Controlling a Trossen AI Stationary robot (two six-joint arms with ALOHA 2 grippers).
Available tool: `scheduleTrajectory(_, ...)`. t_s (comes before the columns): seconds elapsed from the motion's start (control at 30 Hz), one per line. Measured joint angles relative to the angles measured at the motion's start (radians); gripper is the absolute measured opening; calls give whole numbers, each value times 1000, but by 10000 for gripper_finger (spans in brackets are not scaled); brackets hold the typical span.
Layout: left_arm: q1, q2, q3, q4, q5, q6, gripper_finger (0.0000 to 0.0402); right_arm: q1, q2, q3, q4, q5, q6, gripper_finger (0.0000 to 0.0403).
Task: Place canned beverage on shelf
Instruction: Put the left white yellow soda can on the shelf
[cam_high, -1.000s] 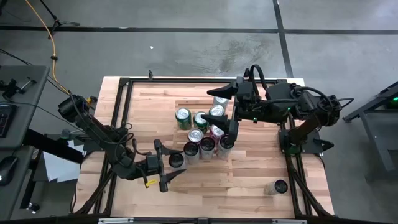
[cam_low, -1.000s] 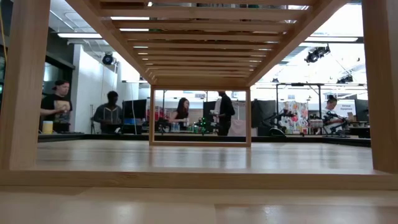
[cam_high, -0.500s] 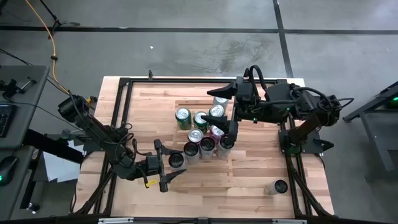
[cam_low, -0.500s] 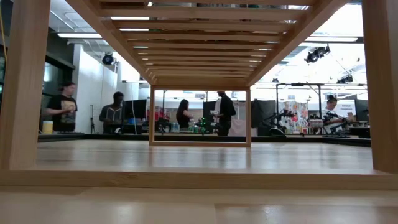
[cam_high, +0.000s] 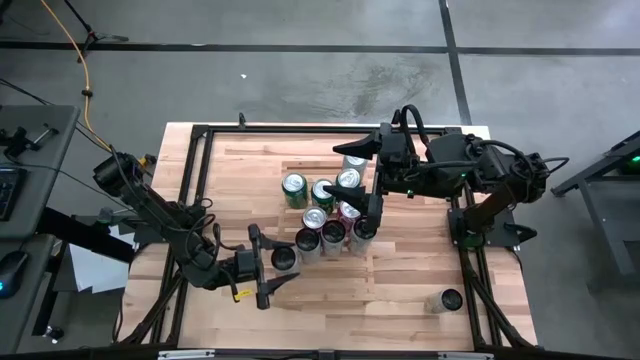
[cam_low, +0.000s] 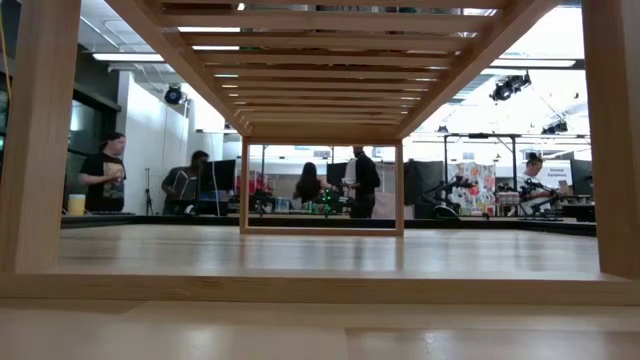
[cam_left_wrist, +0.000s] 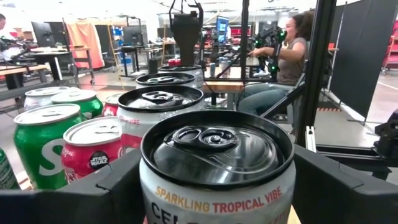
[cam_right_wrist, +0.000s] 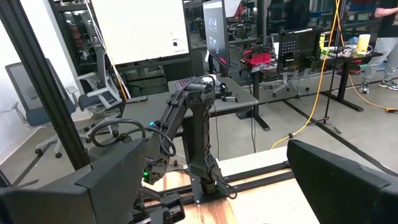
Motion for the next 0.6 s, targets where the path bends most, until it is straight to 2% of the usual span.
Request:
scheduleTrajectory(0.3,0,0,-1,13,35,-2,314,0,0,0,0,0,0,374)
scheduleTrajectory(0.6,0,-2,-1,15,35,-26,377,0,0,0,0,0,0,374)
